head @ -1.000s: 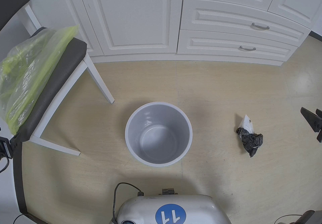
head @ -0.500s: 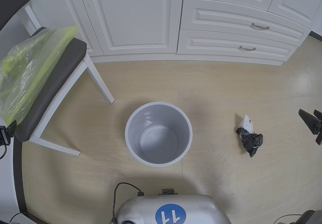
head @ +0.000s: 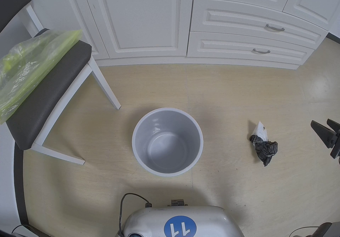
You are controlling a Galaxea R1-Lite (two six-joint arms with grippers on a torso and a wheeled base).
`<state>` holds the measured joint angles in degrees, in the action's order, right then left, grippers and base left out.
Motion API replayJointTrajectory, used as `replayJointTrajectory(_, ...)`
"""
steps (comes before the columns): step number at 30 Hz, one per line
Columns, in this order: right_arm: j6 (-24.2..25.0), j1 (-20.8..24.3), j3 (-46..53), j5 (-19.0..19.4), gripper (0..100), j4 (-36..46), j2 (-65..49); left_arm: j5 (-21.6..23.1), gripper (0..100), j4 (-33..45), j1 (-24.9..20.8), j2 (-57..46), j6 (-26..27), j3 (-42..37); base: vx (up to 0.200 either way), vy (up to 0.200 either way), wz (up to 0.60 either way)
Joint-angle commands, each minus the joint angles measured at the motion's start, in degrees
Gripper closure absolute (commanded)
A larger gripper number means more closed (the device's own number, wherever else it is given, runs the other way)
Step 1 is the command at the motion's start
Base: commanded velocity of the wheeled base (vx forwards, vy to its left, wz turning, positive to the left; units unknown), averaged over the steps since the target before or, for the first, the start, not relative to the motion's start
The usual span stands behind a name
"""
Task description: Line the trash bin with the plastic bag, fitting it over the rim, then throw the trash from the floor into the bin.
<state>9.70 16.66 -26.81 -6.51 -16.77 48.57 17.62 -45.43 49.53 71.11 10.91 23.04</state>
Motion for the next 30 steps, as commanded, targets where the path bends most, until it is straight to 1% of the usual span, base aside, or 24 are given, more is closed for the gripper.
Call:
replayJointTrajectory(1, 0.0, 0.6, 0.2, 0.0, 0, 0.0, -0.1, 0.1, 0, -0.1, 0.0, 0.3, 0.0, -0.5, 0.000, 0.000, 0.00)
replayJointTrajectory(3, 0.1, 0.6, 0.3, 0.0, 0, 0.0, -0.1, 0.2, 0, -0.2, -0.5, 0.8, -0.1, -0.5, 0.000, 0.000, 0.00)
replayJointTrajectory(6, 0.1, 1.4, 0.3, 0.0, 0, 0.0, -0.2, 0.3, 0, -0.2, -4.0, 1.9, -1.6, -0.2, 0.000, 0.000, 0.00)
replayJointTrajectory(7, 0.1, 1.5, 0.4, 0.0, 0, 0.0, -0.2, 0.3, 0, -0.2, -4.3, 1.9, -1.9, -0.2, 0.000, 0.000, 0.00)
replayJointTrajectory(9, 0.1, 2.0, 0.4, 0.0, 0, 0.0, -0.3, 0.3, 0, -0.3, -6.6, 1.3, -6.8, 0.3, 0.000, 0.000, 0.00)
replayJointTrajectory(10, 0.1, 2.0, 0.4, 0.0, 0, 0.0, -0.3, 0.4, 0, -0.3, -6.8, 1.2, -7.3, 0.4, 0.000, 0.000, 0.00)
replayJointTrajectory(11, 0.0, 2.1, 0.6, 0.0, 0, 0.0, -0.4, 0.4, 0, -0.3, -7.4, 0.8, -10.3, 1.7, 0.000, 0.000, 0.00)
replayJointTrajectory(15, -0.2, 2.1, 1.0, 0.0, 0, 0.0, -0.2, 0.4, 0, -0.4, -7.5, 0.4, -14.3, 3.9, 0.000, 0.000, 0.00)
replayJointTrajectory(17, -0.2, 2.2, 1.1, 0.0, 0, 0.0, -0.1, 0.4, 0, -1.7, -7.5, 1.1, -15.2, 4.2, 0.000, 0.000, 0.00)
replayJointTrajectory(19, -0.1, 2.7, 1.2, 0.0, 0, 0.0, -0.1, 0.4, 0, -5.1, -7.5, 1.3, -16.0, 3.7, 0.000, 0.000, 0.00)
replayJointTrajectory(22, -0.2, 3.0, 1.3, 0.0, 0, 0.0, -0.3, 0.4, 0, -8.0, -7.5, 1.1, -17.2, 3.2, 0.000, 0.000, 0.00)
replayJointTrajectory(26, -0.2, 3.0, 1.4, 0.0, 0, 0.0, -0.5, 0.9, 0, -8.7, -7.9, 0.2, -19.2, 2.8, 0.000, 0.000, 0.00)
replayJointTrajectory(28, -0.2, 3.0, 1.5, 0.0, 0, 0.0, -0.5, 3.4, 0, -8.4, -7.8, -0.9, -19.7, 2.0, 0.000, 0.000, 0.00)
replayJointTrajectory(30, -0.2, 3.0, 1.5, 0.0, 0, 0.0, -0.4, 5.4, 0, -8.4, -7.3, -1.8, -19.1, 0.1, 0.000, 0.000, 0.00)
